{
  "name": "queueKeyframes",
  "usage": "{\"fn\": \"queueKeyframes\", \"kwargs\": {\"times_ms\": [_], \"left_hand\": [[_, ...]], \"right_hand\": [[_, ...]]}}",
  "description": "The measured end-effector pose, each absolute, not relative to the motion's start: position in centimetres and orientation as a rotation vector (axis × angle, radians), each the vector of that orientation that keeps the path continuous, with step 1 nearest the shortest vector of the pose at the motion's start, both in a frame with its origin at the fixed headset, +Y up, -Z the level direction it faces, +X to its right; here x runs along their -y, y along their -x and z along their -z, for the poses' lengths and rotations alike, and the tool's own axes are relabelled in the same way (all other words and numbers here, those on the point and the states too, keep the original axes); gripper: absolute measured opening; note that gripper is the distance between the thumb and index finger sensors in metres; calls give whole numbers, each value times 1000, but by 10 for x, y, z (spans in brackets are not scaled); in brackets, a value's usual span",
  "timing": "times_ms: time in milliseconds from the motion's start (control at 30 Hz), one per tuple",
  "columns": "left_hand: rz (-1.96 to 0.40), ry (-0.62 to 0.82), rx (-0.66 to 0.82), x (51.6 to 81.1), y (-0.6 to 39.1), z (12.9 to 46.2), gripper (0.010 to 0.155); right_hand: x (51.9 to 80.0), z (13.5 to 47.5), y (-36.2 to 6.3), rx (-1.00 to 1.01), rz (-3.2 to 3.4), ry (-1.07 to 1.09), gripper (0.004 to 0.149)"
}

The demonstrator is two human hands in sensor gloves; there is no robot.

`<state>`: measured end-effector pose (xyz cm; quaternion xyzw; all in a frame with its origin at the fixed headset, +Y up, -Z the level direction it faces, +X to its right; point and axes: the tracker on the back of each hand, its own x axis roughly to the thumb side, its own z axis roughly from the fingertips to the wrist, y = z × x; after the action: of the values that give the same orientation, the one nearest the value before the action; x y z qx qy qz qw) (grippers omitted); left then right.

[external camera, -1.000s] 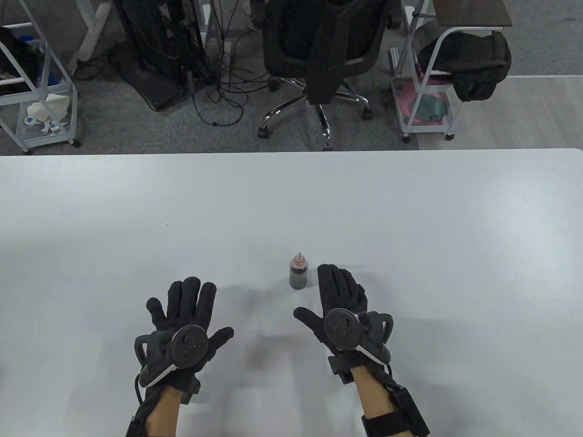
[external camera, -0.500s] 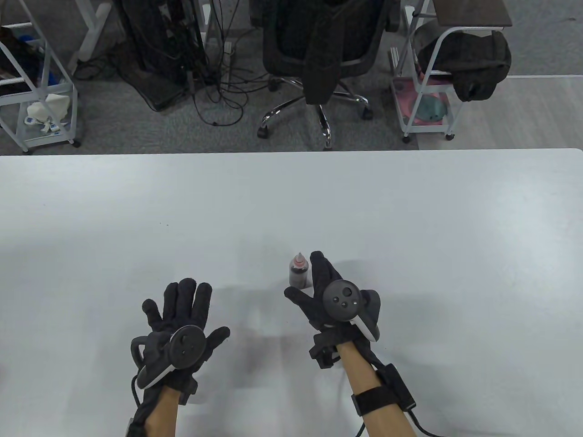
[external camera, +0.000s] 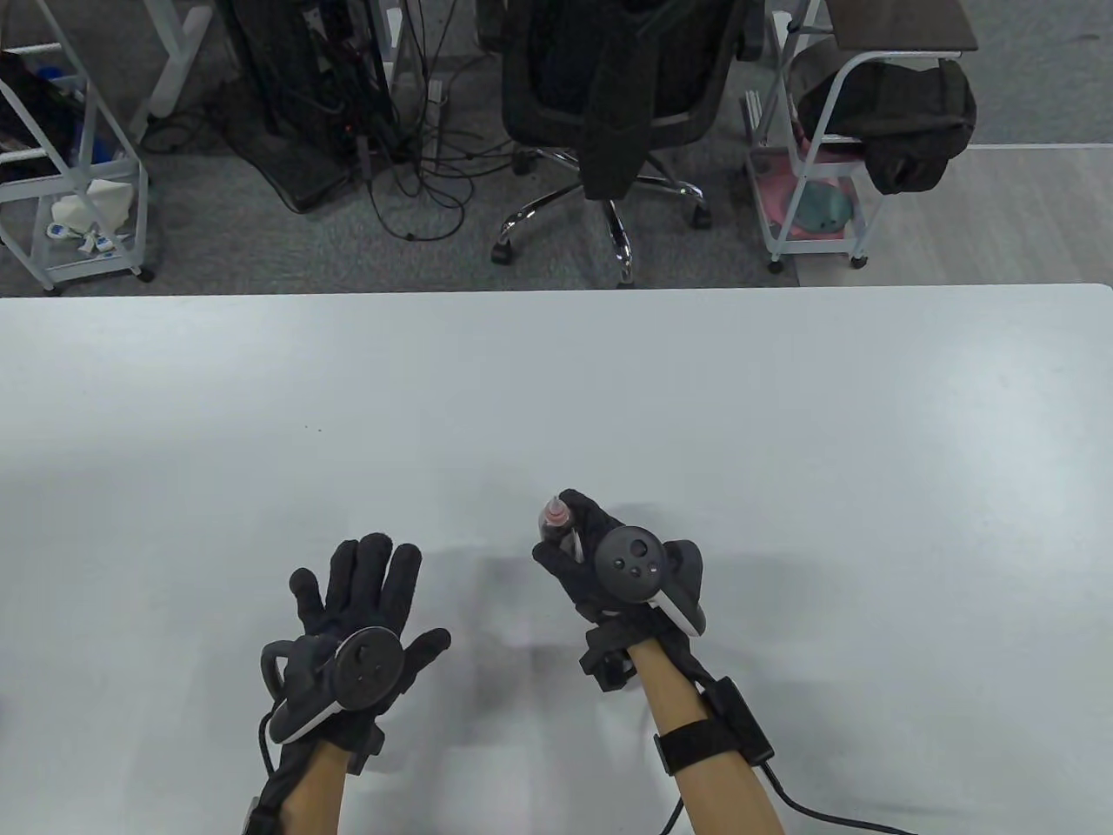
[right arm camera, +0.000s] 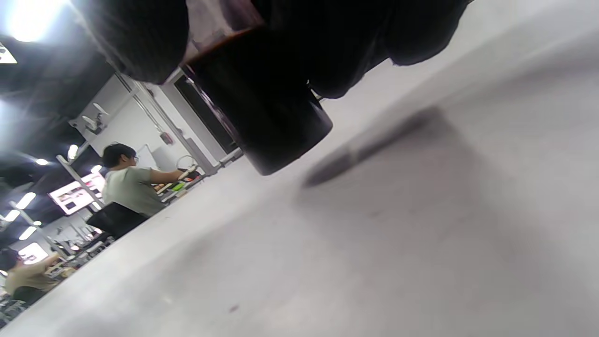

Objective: Open soy sauce bottle by twisting cap

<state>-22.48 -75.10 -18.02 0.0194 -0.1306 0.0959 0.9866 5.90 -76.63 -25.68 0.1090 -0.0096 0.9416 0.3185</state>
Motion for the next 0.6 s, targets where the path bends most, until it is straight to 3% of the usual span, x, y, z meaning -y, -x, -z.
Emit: {"fn": "queueKeyframes", "kwargs": {"times_ms": [333, 600], "left_hand": [[-234, -96, 415, 745, 200, 172, 93], [-389, -242, 555, 727, 188, 157, 87]], "right_hand": [[746, 210, -58, 77, -2565, -352, 78], [744, 181, -53, 11, -2560, -589, 73]]}}
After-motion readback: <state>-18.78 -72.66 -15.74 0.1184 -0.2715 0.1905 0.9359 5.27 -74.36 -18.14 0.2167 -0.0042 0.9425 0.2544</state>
